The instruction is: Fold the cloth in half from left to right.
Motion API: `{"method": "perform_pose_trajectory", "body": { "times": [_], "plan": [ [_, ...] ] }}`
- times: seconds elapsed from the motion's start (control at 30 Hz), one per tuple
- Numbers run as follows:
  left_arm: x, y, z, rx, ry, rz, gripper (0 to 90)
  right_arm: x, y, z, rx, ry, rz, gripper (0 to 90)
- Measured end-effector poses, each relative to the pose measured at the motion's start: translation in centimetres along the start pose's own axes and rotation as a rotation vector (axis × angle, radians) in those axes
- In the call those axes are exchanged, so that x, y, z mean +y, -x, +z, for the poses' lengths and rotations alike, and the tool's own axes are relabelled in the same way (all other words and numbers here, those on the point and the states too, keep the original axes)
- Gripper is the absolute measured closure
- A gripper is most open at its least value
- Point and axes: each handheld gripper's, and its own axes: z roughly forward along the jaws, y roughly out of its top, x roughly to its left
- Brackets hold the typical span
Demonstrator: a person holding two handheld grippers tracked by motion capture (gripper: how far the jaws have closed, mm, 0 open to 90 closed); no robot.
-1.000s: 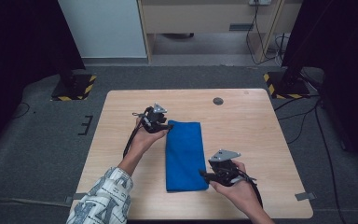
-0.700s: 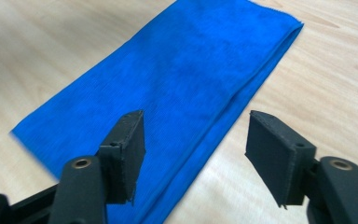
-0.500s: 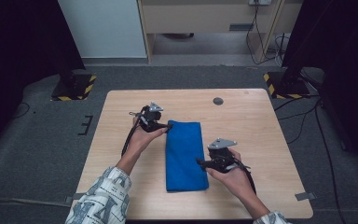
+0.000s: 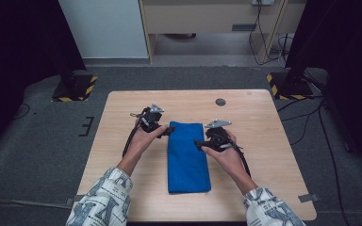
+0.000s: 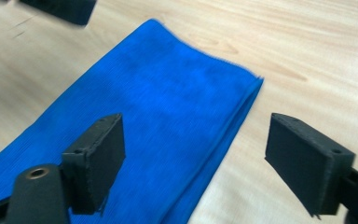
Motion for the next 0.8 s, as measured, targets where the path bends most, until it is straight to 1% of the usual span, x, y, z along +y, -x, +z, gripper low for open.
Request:
{"method": "perform_pose_trajectory", "body": {
  "times": [0.07, 0.13, 0.17, 0.27, 0.37, 0.63, 0.7, 0.8],
  "plan": [
    [0.0, 0.0, 0.2, 0.004, -0.002, 0.003, 11.3, 0.7, 0.4, 0.6, 0.002, 0.003, 0.011, 16.8],
    [-0.1, 0.1, 0.4, 0.008, -0.002, 0.000, 11.1, 1.1, 0.7, 1.2, 0.008, 0.005, 0.007, 15.7],
    [-0.1, 0.0, 0.5, 0.009, -0.008, 0.006, 11.1, 1.3, 0.8, 1.6, 0.008, 0.003, 0.004, 15.6],
    [-0.2, -0.1, 0.8, 0.013, -0.018, 0.000, 11.2, 1.7, 1.1, 2.8, 0.005, -0.018, -0.001, 15.8],
    [-0.2, -0.2, 0.8, 0.020, -0.020, -0.010, 11.7, 2.0, 1.3, 3.6, -0.003, -0.031, 0.009, 16.2],
    [-0.2, -0.3, 0.8, 0.024, -0.016, -0.010, 11.7, 2.6, 1.6, 4.0, -0.020, -0.034, 0.000, 18.3],
    [-0.2, -0.4, 1.0, 0.021, -0.012, -0.015, 11.8, 2.7, 1.8, 4.2, -0.020, -0.035, 0.001, 21.2],
    [-0.2, -0.5, 1.2, 0.028, -0.011, -0.015, 12.4, 3.1, 2.0, 4.5, -0.022, -0.040, -0.004, 24.9]
  ]
}}
